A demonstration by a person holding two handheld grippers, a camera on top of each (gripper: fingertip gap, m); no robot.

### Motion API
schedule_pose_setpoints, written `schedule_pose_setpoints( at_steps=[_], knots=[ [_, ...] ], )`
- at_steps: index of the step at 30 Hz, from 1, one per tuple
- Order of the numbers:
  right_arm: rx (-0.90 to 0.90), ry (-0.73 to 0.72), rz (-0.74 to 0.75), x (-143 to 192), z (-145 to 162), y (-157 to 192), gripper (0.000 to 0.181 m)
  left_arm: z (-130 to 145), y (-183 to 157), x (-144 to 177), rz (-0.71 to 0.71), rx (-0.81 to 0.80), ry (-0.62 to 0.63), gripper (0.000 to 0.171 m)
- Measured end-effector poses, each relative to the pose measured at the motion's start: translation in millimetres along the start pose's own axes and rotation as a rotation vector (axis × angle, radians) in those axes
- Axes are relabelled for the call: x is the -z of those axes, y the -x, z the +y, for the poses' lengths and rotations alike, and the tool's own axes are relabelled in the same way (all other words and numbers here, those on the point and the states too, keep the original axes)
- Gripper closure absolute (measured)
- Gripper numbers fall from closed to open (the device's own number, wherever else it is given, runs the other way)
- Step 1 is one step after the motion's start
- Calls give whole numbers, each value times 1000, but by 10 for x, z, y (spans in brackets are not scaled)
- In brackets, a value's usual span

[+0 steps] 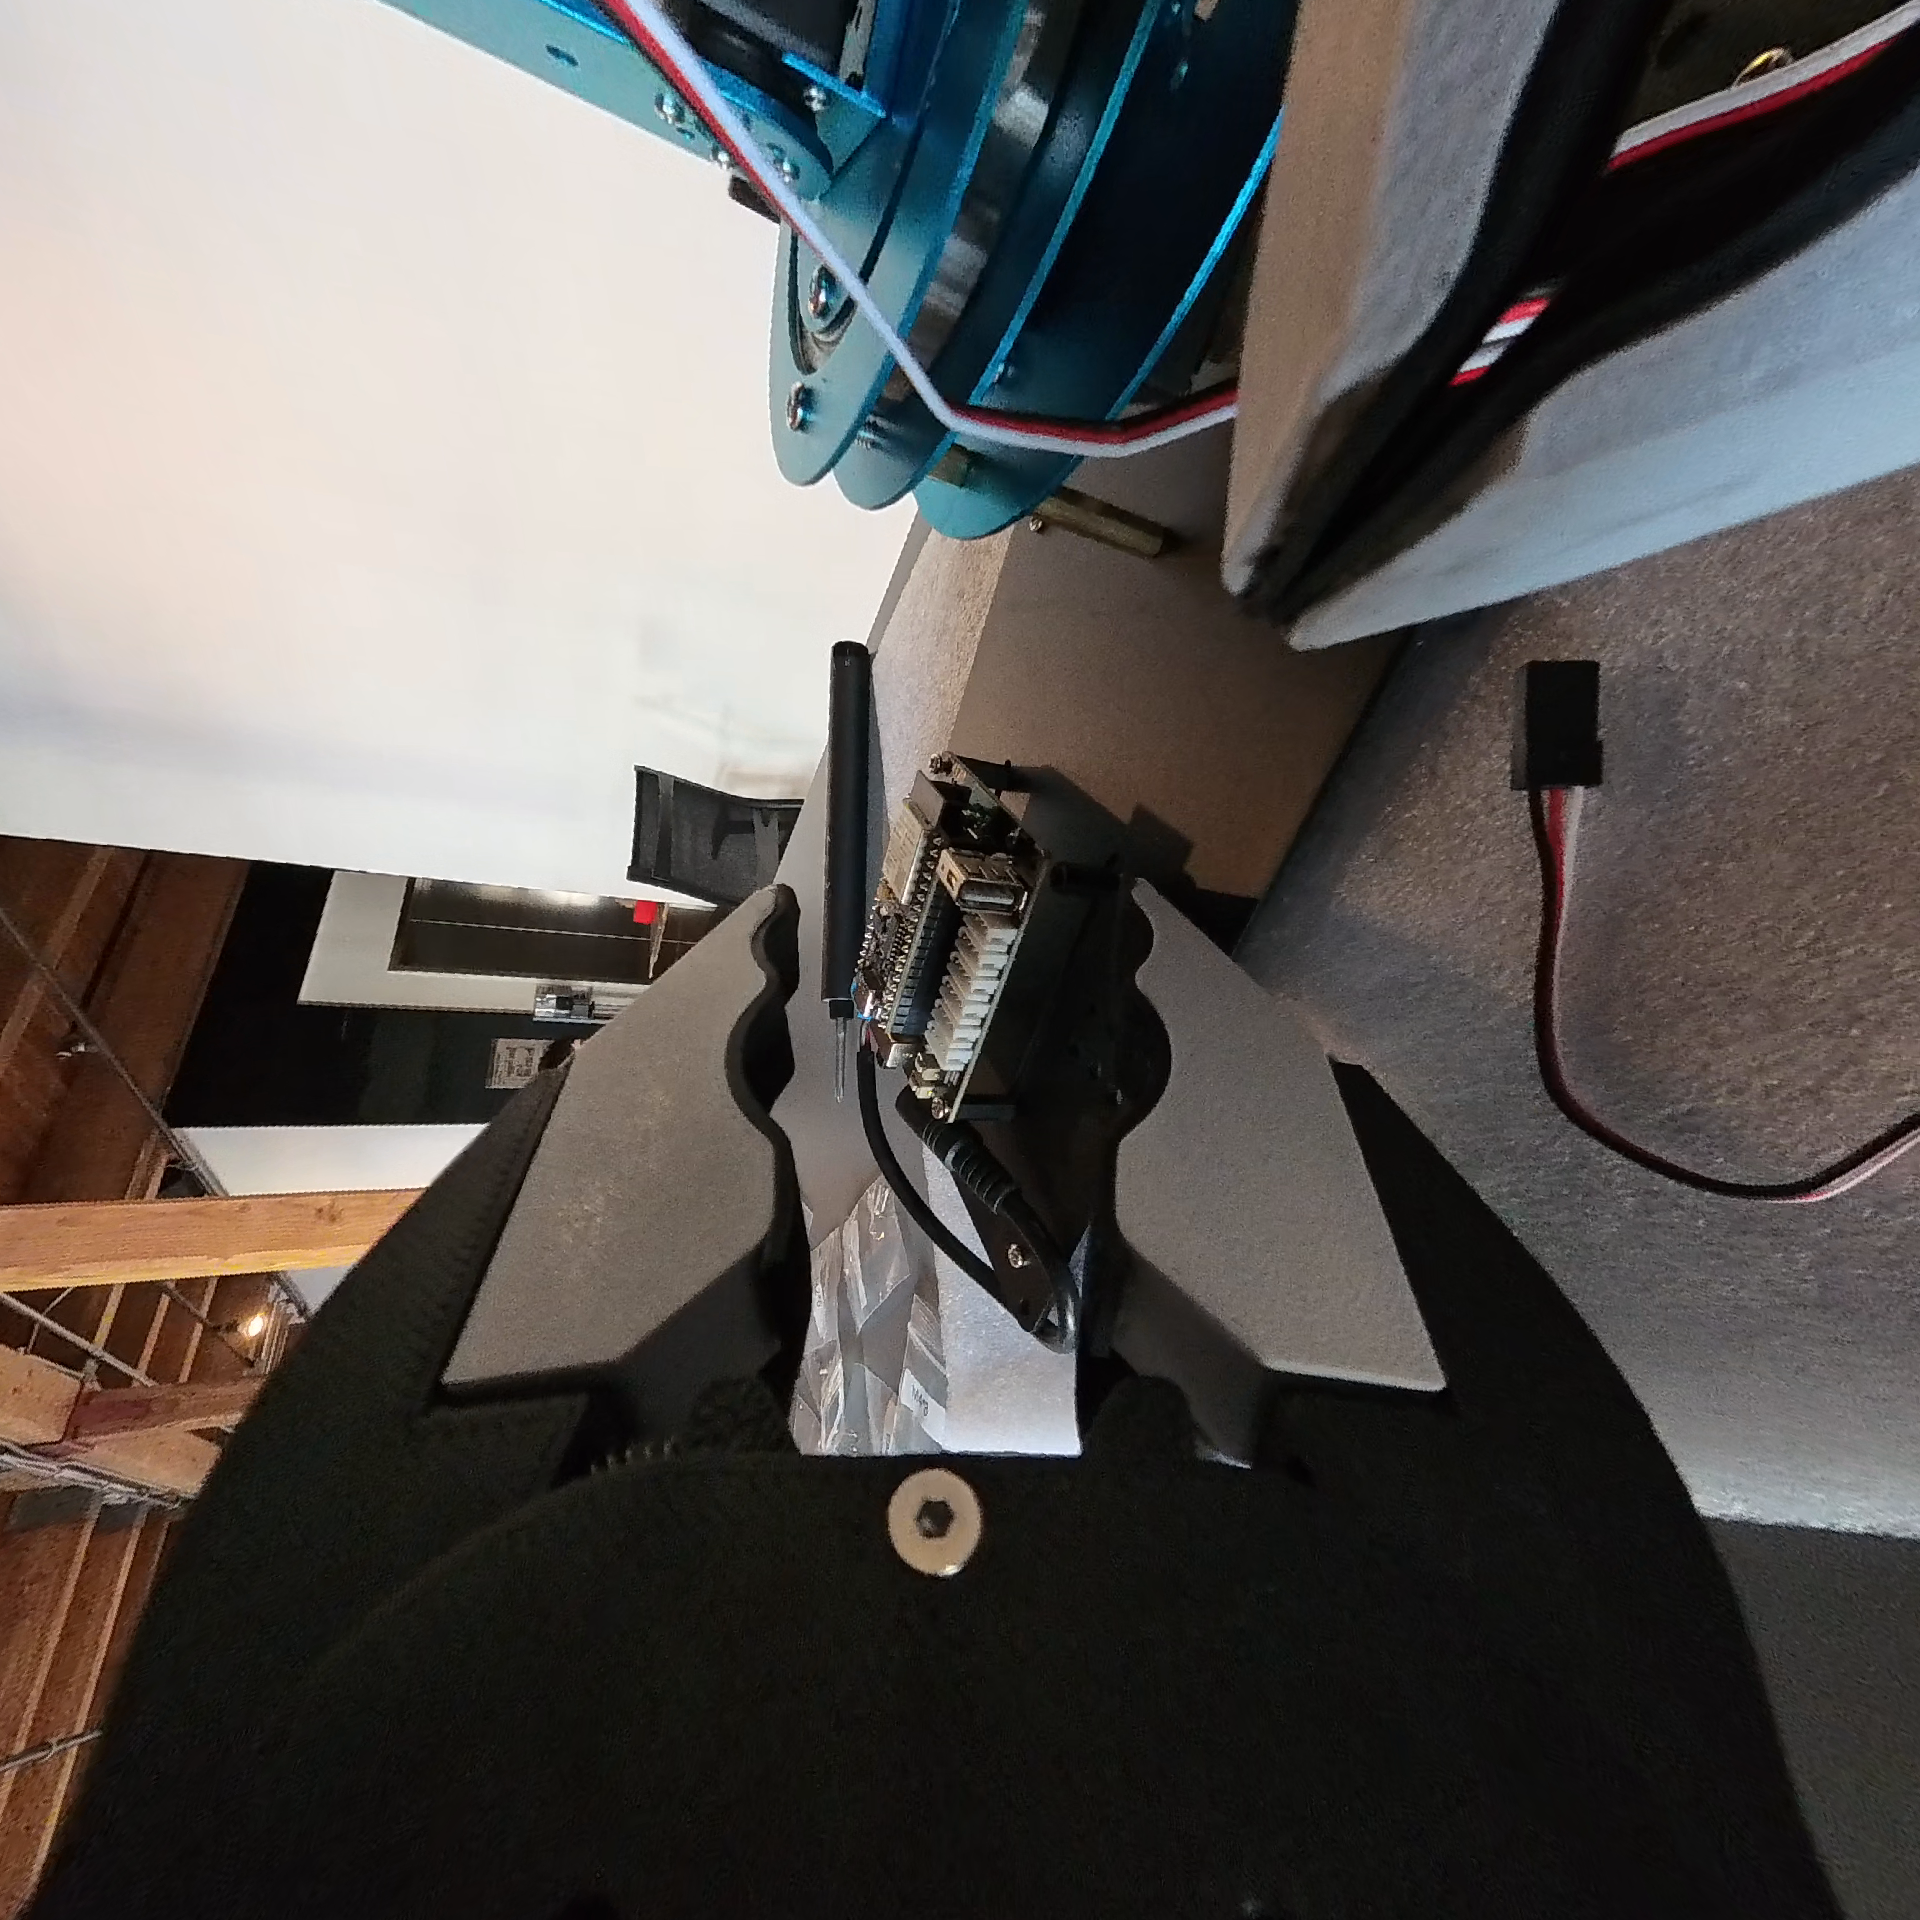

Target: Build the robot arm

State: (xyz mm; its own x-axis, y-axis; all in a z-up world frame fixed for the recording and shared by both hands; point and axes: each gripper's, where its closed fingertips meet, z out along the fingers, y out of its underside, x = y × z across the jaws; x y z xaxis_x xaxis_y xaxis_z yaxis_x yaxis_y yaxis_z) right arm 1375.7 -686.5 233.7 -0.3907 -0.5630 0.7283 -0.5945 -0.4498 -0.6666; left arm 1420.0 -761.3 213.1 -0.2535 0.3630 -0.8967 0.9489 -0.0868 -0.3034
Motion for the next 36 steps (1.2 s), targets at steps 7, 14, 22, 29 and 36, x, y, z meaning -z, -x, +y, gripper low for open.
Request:
schedule_pose_setpoints(
  at_steps=[7,14,22,29,36],
  knots=[
    [3,4,-2,-3,5,7,181,6,-1,-13,-1,5,-1,113],
    [2,4,-3,-6,4,11,181,5,12,15,-9,-2,-12,114],
    [6,7,-5,-10,9,19,181,0,1,-23,-4,3,-5,113],
    [2,4,-11,-10,4,26,181,1,-13,-38,-1,2,-3,116],
    [9,7,-11,-12,6,32,181,7,-18,-43,0,11,0,118]
  ],
)
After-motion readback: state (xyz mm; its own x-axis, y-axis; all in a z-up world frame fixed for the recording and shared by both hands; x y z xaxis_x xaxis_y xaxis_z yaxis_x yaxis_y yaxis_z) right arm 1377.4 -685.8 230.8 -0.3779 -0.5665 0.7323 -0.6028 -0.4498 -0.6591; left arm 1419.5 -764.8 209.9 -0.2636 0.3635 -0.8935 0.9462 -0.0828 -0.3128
